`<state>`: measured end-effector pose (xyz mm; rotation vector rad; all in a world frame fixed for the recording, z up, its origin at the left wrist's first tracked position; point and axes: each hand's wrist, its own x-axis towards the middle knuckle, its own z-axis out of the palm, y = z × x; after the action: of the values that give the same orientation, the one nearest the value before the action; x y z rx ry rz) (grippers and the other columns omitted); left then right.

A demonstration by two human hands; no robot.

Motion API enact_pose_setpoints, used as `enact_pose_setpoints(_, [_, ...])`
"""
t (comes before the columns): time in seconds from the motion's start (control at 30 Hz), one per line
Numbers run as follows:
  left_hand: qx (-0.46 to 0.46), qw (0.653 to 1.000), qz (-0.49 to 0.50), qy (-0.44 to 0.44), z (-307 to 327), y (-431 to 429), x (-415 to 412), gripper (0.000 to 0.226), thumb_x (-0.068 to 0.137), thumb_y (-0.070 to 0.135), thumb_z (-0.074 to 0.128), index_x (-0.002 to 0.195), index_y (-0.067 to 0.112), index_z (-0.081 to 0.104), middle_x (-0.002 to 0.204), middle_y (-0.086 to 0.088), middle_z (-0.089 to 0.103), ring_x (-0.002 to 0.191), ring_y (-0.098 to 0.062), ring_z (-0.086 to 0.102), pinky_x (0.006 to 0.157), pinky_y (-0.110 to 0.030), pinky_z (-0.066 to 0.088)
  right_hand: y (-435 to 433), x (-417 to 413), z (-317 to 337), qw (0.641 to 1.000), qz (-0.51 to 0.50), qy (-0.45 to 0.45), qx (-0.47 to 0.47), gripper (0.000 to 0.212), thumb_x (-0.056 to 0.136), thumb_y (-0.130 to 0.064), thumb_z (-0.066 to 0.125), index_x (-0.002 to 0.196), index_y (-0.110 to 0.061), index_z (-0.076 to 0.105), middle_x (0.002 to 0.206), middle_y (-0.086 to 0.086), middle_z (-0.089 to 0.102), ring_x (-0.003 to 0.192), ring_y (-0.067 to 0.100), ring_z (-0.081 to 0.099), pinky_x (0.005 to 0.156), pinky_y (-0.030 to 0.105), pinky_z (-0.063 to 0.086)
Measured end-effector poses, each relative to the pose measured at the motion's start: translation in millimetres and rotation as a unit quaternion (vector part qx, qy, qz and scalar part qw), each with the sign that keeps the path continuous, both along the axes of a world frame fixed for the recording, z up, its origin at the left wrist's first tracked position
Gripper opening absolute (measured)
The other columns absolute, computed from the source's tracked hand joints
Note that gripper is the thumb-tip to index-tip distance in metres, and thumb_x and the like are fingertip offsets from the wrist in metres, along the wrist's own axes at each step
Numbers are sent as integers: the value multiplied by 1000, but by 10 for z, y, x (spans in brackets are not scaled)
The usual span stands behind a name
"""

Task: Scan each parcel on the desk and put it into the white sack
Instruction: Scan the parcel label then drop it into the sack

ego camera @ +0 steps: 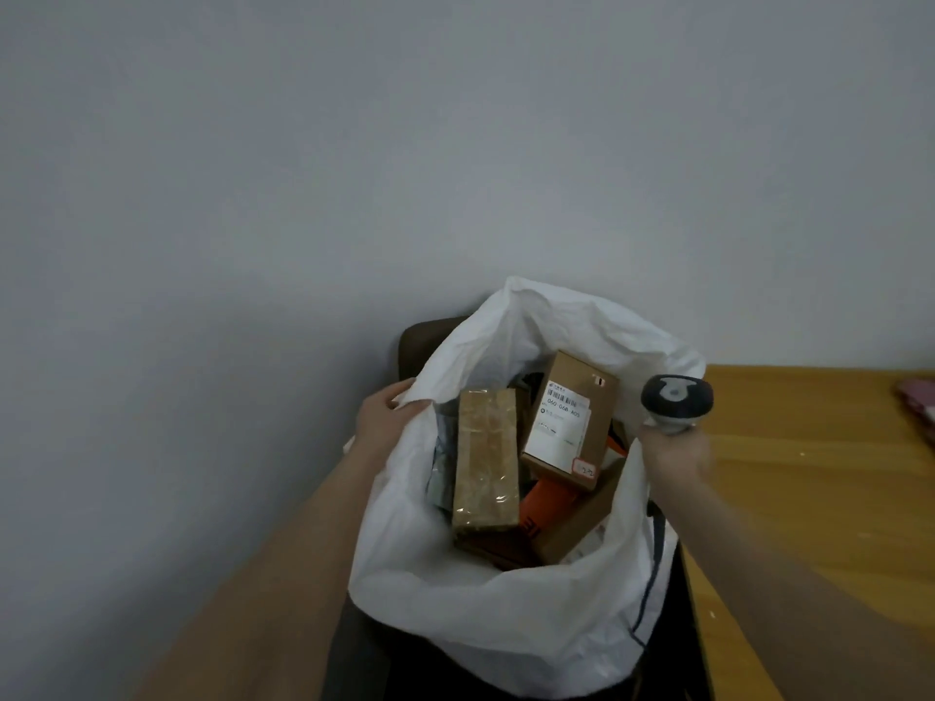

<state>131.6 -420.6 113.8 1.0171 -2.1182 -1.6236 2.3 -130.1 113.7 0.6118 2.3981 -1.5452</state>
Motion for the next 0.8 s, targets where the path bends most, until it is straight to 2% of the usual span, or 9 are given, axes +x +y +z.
enact_pose_setpoints(0.1, [-5, 1000, -26, -2, 90, 2, -35, 35, 86, 22, 68, 118, 10, 66, 105, -1, 68, 92, -12, 62, 78, -25, 48, -72, 28, 102, 999, 3, 13, -29, 17, 84, -18, 68, 77, -12, 53, 76, 10, 57, 84, 34, 62, 76, 45, 52])
enact_pose_setpoints(0.2, [-42, 998, -40, -33, 151, -63, -94, 20, 85, 31, 68, 86, 11, 69, 80, 3, 58, 74, -13, 53, 64, -23, 42, -114, 55, 191, 999, 13, 30, -30, 15, 84, -16, 67, 94, -9, 58, 83, 11, 60, 84, 32, 61, 80, 45, 53])
enact_pose_setpoints(0.27, [-64, 997, -22, -47, 145, -144, -121, 33, 83, 38, 68, 74, 7, 63, 73, -6, 52, 68, -17, 47, 63, -28, 39, -134, 76, 206, 999, 23, 39, -25, 16, 85, -15, 66, 97, -11, 56, 84, 11, 60, 83, 31, 60, 82, 45, 54])
enact_pose_setpoints(0.37, [-75, 997, -3, -27, 120, -211, -159, 41, 79, 46, 66, 63, 13, 47, 64, -5, 36, 62, -17, 33, 58, -29, 27, -149, 106, 225, 998, 24, 47, -31, 13, 86, -14, 65, 92, -13, 54, 85, 12, 61, 84, 32, 61, 85, 49, 54])
enact_pose_setpoints(0.5, [-85, 996, 35, 13, 311, -200, -288, 44, 88, 29, 65, 59, 13, 37, 60, -4, 28, 55, -14, 26, 49, -28, 19, -186, 28, 358, 997, 6, 59, -58, 17, 86, -10, 63, 77, -15, 49, 74, 7, 54, 81, 31, 59, 87, 50, 53])
enact_pose_setpoints(0.57, [-131, 989, 68, 28, 557, -245, -420, 46, 91, 22, 62, 55, 15, 33, 57, -2, 26, 53, -13, 23, 45, -26, 17, -230, -70, 537, 993, 0, 79, -87, 8, 83, -9, 63, 88, -9, 55, 75, 7, 56, 84, 31, 60, 84, 47, 54])
enact_pose_setpoints(0.63, [-167, 980, 94, 53, 826, -298, -569, 49, 91, 21, 61, 54, 18, 28, 56, 1, 23, 52, -13, 20, 43, -25, 17, -281, -191, 767, 988, -10, 109, -112, 16, 82, -8, 62, 96, -9, 55, 82, 9, 59, 88, 32, 61, 84, 45, 53])
enact_pose_setpoints(0.73, [-125, 975, 141, 120, 1009, -347, -715, 46, 90, 19, 61, 57, 19, 30, 58, 2, 24, 54, -12, 21, 49, -29, 19, -305, -298, 965, 979, -21, 159, -125, 19, 83, -8, 63, 98, -12, 53, 91, 11, 60, 88, 29, 58, 85, 43, 52])
enact_pose_setpoints(0.8, [-122, 974, 145, 121, 941, -343, -692, 39, 90, 20, 61, 59, 16, 37, 60, 0, 30, 57, -13, 26, 53, -30, 23, -262, -280, 904, 979, -19, 169, -109, 19, 83, -7, 63, 99, -11, 54, 88, 9, 59, 87, 28, 57, 84, 42, 51])
